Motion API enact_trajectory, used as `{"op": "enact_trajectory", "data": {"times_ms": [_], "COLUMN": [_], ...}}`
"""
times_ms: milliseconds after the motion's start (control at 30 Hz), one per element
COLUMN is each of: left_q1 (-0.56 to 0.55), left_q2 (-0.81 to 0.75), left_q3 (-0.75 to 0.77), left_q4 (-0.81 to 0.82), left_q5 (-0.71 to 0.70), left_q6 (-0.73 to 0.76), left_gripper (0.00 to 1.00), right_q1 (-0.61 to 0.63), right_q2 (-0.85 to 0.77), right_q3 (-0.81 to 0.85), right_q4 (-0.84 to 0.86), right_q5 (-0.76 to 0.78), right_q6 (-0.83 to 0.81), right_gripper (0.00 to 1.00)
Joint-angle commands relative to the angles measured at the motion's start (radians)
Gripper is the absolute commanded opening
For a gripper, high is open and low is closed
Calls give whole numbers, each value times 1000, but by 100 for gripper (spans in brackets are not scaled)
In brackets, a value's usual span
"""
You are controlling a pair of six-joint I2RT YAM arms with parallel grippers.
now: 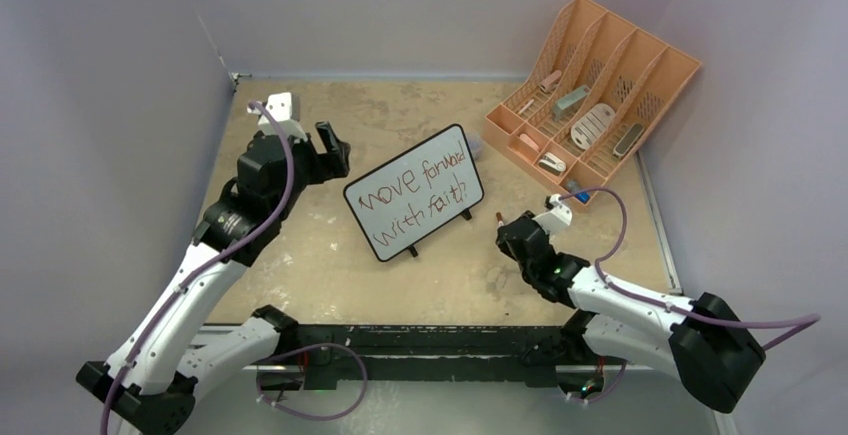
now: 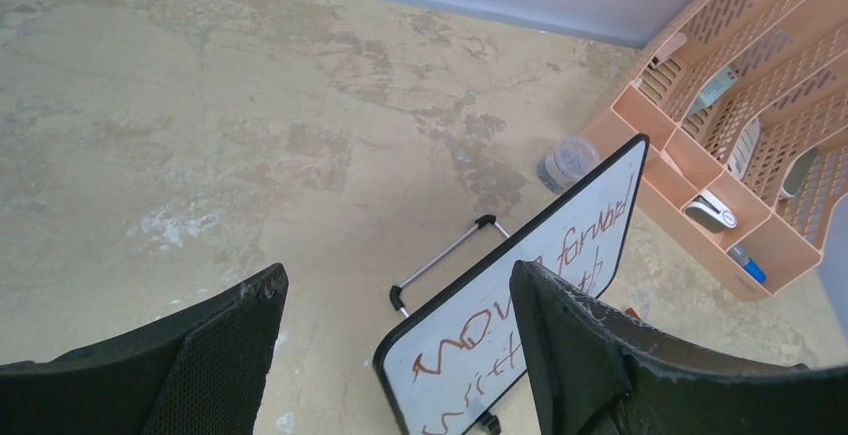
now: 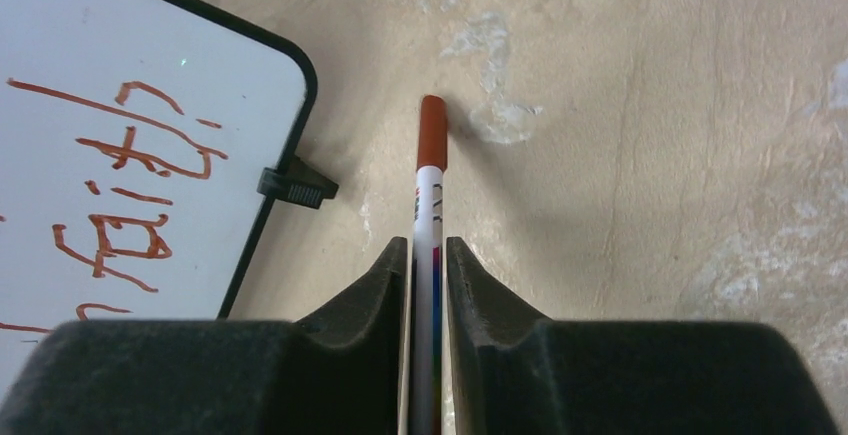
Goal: Write a sentence on the whiteboard
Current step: Place the whiteboard marker at the center of the board.
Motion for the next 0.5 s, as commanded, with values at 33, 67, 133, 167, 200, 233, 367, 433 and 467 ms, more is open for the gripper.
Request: {"op": "enact_trajectory", "data": {"times_ms": [33,67,133,167,200,233,367,433,467], "left_q1": [5,5,5,5,5,5,5,5,6], "left_q2": [-94,-110,-147,-162,-177,-190,-239,-262,-275], "left_q3": [-66,-74,-91,-97,-104,-109,-119,-118,-119], "left_q4": [35,30,20,14,8,1,-23,-29,-29], "left_q5": [-68,-76,-93,-98,-105,-109,-121,-128,-131], "left_q6": [23,23,24,25,28,31,65,92,107], "left_gripper": [80,80,80,80,80,80,80,81,81], "right_q1": [0,-1,-1,0,-1,-1,-1,-1,-1], "right_q2": [-31,-38,-53,-60,-70,-81,-144,-186,-209], "right_q3": [-13,-15,-16,-17,-15,-12,37,89,123], "right_q4": [-76,-84,-109,-122,-145,-168,-236,-268,-284], "right_q5": [-5,-5,-6,-6,-2,4,50,92,122], "right_q6": [137,144,164,174,183,188,141,78,46], "right_gripper": [24,26,28,30,32,35,46,53,58]}}
